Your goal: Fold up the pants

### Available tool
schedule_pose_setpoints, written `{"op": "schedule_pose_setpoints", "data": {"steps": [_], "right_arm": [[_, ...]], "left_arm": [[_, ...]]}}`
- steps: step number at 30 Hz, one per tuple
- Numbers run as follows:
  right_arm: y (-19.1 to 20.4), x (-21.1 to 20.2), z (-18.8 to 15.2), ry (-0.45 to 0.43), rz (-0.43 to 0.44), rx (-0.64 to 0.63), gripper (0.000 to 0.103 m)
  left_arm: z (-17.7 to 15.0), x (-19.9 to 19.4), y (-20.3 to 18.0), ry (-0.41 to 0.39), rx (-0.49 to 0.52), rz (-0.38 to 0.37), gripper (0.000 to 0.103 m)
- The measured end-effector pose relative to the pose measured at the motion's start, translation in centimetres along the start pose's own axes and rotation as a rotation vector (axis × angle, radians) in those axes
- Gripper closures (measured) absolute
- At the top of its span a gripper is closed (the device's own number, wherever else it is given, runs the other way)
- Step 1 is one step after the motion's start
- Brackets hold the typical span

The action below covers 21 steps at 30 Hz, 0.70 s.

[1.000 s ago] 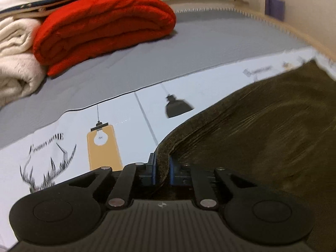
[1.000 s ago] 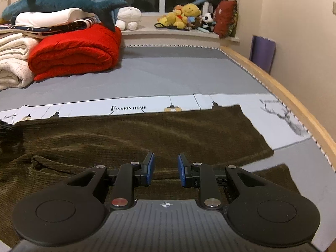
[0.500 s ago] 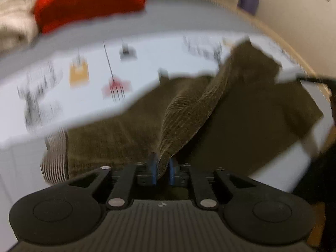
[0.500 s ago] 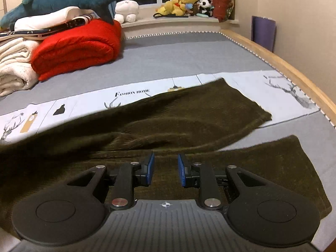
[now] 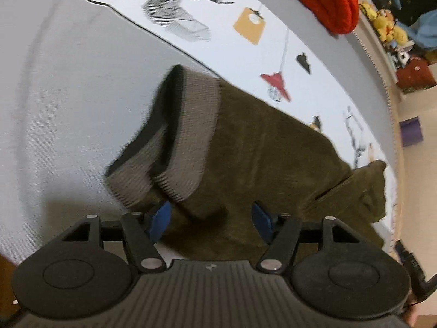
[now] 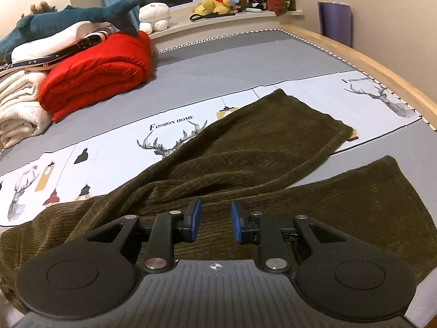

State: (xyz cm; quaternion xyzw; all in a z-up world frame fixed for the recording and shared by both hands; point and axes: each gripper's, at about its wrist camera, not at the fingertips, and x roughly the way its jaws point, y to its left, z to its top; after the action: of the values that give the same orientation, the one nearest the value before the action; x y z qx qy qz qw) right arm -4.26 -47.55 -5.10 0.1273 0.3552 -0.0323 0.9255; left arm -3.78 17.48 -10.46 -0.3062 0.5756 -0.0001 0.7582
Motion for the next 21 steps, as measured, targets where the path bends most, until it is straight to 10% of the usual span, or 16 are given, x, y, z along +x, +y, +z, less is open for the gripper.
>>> {"op": "schedule_pose_setpoints", "data": {"steps": [11,15,21], "right_arm": [[1.3,1.6,0.8,0.017,0.006,-0.019,0.077],[1.7,2.1,1.0,0.018,0.006,-0.022,0.077],[2.4,2.0,1.3,-0.014,-0.002,-0.04,0.077]], "left_arm": [[2.2,3.7,-2.2,0.03,0.019,0.158,0.033],[2.5,3.6,-2.8,-0.021,0.076,0.281,0.079],[2.5,0.9,-4.5,-0.216,0.188,0.324,0.084]]}}
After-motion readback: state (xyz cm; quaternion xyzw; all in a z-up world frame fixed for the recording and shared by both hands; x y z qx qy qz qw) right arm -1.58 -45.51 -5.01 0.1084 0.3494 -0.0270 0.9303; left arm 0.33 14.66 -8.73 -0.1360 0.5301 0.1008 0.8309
